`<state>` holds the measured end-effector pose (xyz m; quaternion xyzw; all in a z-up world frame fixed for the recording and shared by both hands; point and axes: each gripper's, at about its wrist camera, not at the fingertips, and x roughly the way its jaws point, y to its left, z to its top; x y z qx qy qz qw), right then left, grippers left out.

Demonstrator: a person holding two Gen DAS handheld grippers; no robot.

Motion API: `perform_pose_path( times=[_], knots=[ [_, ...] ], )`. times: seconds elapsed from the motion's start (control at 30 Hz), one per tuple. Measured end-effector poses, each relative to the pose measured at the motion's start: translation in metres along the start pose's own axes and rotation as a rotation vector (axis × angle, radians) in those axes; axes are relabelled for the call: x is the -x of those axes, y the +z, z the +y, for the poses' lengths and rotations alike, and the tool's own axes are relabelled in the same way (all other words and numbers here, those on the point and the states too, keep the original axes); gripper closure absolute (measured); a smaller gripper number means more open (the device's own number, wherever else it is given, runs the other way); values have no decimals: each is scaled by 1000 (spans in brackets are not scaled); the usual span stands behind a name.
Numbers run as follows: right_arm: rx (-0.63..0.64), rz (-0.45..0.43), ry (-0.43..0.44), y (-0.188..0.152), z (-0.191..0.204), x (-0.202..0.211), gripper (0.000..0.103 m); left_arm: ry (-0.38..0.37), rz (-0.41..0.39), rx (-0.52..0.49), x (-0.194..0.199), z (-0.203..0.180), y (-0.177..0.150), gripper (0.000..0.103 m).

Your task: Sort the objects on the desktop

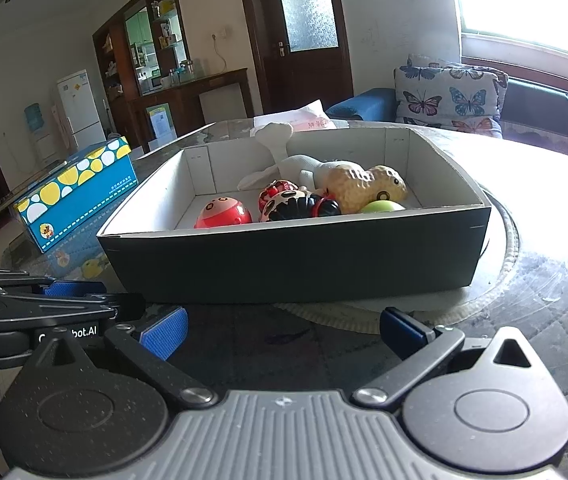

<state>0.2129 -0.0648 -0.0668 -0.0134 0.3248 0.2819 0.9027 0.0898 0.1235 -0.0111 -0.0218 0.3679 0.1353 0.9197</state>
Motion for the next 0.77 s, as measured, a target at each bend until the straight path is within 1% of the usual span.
perform_pose_path(
  times=[0.47,0.6,0.77],
  knots=[
    [-6,-4,0,1,-3,0,0,-11,1,3,-1,-2,2,64],
    [-8,-12,0,1,-4,1,0,-22,-6,11,1,-2,3,66],
    [-6,-14,-2,2,-4,1,0,-13,-11,-1,2,-4,3,66]
  ],
)
